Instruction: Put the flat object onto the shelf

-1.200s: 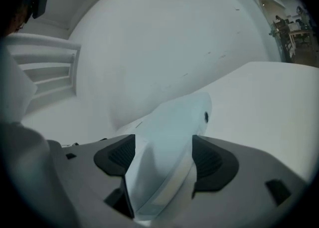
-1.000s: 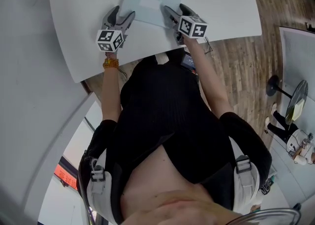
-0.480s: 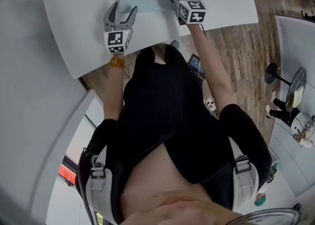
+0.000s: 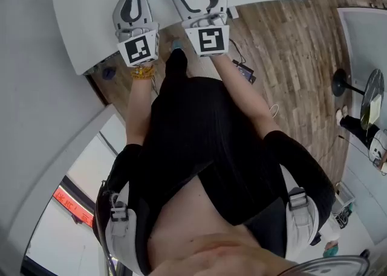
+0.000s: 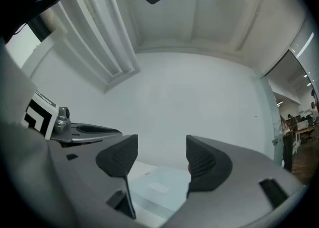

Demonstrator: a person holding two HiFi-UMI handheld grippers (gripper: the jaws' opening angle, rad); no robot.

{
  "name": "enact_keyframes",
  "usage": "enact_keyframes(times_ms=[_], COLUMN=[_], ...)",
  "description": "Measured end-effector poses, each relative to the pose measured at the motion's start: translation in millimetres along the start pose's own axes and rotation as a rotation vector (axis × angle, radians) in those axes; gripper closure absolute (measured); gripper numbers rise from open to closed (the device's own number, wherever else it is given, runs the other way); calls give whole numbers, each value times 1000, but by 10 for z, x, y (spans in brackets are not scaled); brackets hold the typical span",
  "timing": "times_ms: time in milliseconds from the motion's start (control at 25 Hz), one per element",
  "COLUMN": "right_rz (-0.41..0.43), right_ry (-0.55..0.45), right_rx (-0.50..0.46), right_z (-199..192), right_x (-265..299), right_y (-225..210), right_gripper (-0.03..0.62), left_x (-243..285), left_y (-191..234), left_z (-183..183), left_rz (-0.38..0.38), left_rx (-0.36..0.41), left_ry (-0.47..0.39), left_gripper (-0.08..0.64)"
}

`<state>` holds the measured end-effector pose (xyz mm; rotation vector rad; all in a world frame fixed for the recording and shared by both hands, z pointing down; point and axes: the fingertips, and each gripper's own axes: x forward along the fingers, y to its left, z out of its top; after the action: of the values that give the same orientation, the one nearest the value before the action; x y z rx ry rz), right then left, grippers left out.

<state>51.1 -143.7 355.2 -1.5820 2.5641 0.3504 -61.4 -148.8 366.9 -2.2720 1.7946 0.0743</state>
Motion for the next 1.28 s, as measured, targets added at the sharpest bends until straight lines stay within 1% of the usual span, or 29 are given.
enact_keyframes(times_ms=[40,120,240,280,320,360,400,480,600,720,840,960,1080,1280], right_rz=[10,32,54,51,43,36,30,18,2,-7,-31,-48,-53,-67], right_ry=[-24,-37,-28,-31,-29,-23,-16,-9,-2,28,65,96,93,108], right_rx=[2,22,50,57,61,64,68,72,44,-5,7,-5,-18,-27], right_z=[70,146,190,204,209,203,197,202,249,281,283,184,202,328], right_x=[-192,-602,-1161,-1321,-1475,-1614,-1732,-1907,-2107,-2216,-2272,-2291,-2292,-2398], right_y=[115,327,537,586,634,686,737,825,1010,1271,1506,1623,1765,2013], right_gripper=[275,275,287,318,400,438,443,495,537,555,566,566,566,566], left_x=[-187,-590,-1146,-1320,-1490,-1645,-1776,-1981,-2271,-2534,-2735,-2804,-2866,-3071], left_y=[-87,-285,-588,-670,-737,-792,-836,-891,-884,-759,-618,-558,-477,-362], left_z=[55,129,264,295,314,323,325,312,310,324,342,255,204,282], left_rz=[33,71,88,89,89,87,84,76,63,51,38,7,-8,-32], left_rx=[5,11,37,40,43,48,52,47,38,23,-1,-7,-25,-32], left_ry=[-5,-5,7,12,19,25,30,38,43,49,52,60,53,49], left_gripper=[506,506,514,525,529,535,537,537,537,537,537,537,537,537])
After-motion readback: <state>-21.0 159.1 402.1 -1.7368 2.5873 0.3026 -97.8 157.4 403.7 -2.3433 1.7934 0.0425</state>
